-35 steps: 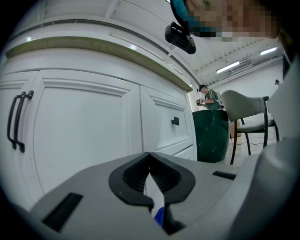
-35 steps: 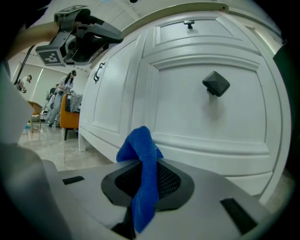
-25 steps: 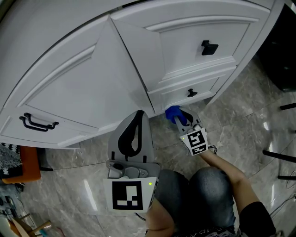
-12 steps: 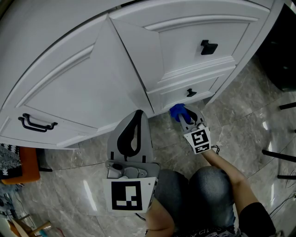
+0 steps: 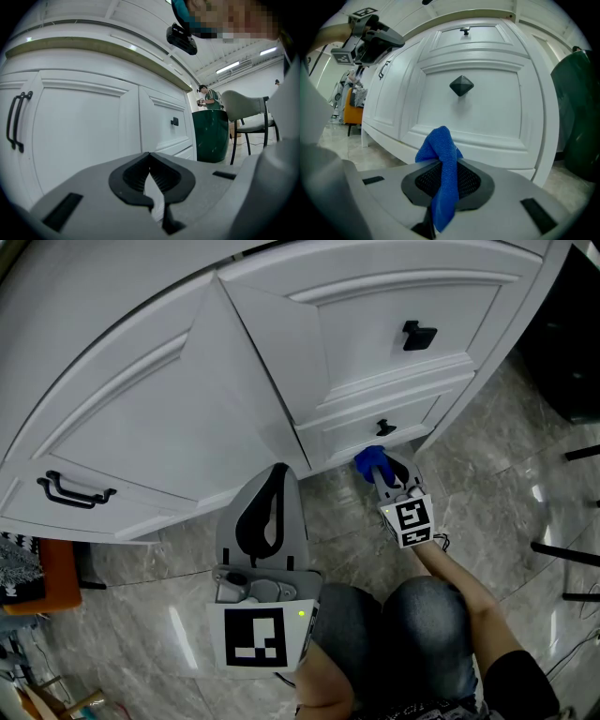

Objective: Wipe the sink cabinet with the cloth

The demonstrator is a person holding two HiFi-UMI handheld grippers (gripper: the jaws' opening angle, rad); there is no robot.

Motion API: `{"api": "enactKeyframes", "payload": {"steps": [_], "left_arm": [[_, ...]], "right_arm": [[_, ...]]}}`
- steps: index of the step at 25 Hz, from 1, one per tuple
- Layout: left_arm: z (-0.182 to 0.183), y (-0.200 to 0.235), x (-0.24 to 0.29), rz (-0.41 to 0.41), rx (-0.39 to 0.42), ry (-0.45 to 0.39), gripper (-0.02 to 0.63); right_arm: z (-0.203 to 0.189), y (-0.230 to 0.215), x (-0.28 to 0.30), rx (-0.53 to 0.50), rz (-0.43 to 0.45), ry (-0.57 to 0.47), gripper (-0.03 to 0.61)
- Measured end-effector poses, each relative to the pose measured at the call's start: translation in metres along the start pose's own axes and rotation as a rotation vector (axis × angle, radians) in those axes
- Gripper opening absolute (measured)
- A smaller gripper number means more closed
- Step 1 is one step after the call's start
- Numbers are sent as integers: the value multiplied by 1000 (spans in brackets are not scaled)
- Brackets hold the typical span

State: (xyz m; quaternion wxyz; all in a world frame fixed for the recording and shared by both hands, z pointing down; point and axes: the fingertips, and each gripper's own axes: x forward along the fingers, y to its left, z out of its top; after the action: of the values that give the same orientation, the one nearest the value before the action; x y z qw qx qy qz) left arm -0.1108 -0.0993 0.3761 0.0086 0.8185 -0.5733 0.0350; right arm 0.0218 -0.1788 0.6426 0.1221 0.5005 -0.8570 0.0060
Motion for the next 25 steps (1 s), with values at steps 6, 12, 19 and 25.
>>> {"api": "enactKeyframes", "payload": {"steps": [6, 12, 19, 25], "left_arm": [[1, -3, 1, -7, 4, -1, 5], [5, -5, 1, -12, 21, -23, 5], [3, -10, 4, -19, 21, 1, 5], [4, -14, 6, -43, 72, -5, 5]], "right_arm": [[-4, -20, -5, 27, -60, 13, 58], [-6, -39, -11, 9, -121, 20, 58], [-11, -53, -15, 12, -150, 21, 58], [-12, -66, -18, 28, -185, 22, 58]]}}
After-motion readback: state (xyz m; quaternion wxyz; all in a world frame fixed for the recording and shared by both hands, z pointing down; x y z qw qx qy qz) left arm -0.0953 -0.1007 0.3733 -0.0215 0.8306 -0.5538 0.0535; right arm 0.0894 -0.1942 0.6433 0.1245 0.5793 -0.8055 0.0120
